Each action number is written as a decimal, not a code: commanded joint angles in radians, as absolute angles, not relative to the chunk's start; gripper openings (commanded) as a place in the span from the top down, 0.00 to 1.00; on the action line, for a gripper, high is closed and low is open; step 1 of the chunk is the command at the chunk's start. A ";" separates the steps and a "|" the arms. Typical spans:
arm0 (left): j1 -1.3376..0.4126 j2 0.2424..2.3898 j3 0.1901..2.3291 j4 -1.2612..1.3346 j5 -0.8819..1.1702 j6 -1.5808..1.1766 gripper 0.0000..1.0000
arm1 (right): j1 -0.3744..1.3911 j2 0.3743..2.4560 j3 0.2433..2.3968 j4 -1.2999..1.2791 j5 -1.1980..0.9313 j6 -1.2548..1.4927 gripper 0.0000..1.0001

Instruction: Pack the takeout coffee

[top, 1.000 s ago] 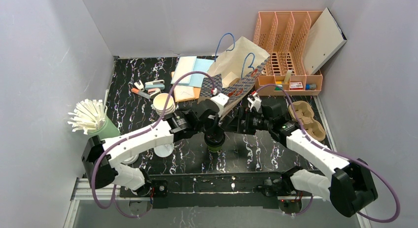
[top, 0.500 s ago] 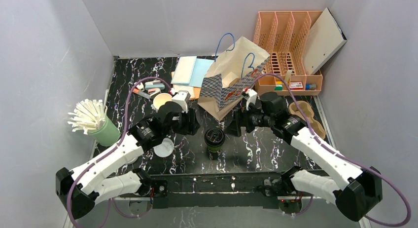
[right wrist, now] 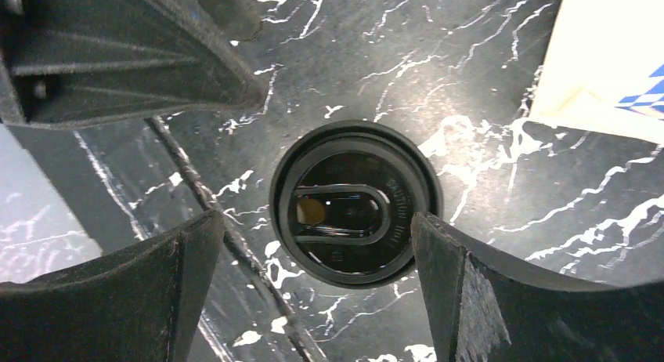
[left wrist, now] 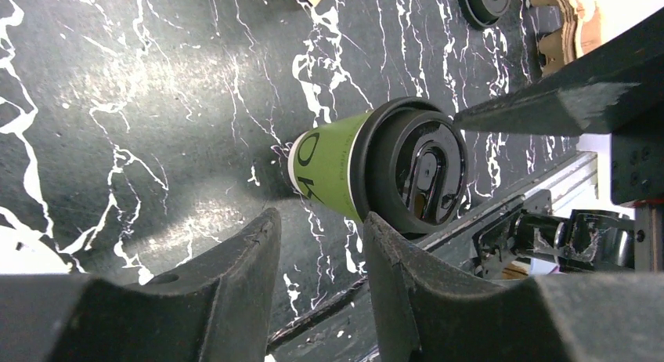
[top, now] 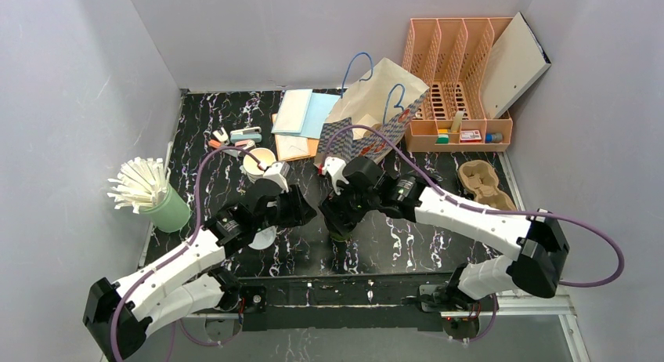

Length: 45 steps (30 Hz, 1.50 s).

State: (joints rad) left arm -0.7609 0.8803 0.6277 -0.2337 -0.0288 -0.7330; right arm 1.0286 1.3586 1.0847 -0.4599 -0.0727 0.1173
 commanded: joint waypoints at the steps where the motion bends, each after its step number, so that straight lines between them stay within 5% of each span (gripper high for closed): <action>1: -0.750 0.850 0.569 -0.139 0.034 -0.817 0.59 | 1.040 1.384 1.166 -0.531 0.034 0.036 0.02; 13: -0.746 0.861 0.501 -0.043 0.075 -0.862 0.61 | 1.045 1.472 1.195 -0.570 0.006 0.015 0.03; 20: -0.746 0.879 0.526 -0.083 0.050 -0.834 0.63 | 1.044 1.474 1.191 -0.565 -0.022 0.021 0.19; 26: -0.746 0.893 0.500 -0.028 0.074 -0.849 0.64 | 1.055 1.502 1.195 -0.607 -0.005 0.027 0.22; 37: -0.736 0.850 0.606 -0.170 -0.062 -0.766 0.65 | 1.052 1.409 1.247 -0.604 0.213 0.133 0.24; 45: -0.723 0.901 0.824 -0.310 -0.182 -0.634 0.64 | 0.774 1.417 1.457 -0.885 -0.045 0.322 0.33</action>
State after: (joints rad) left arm -0.7341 0.8791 0.7162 -0.2203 -0.0837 -0.7258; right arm 0.9375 1.4452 1.3476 -0.7303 0.1081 0.2123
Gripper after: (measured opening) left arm 0.359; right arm 0.704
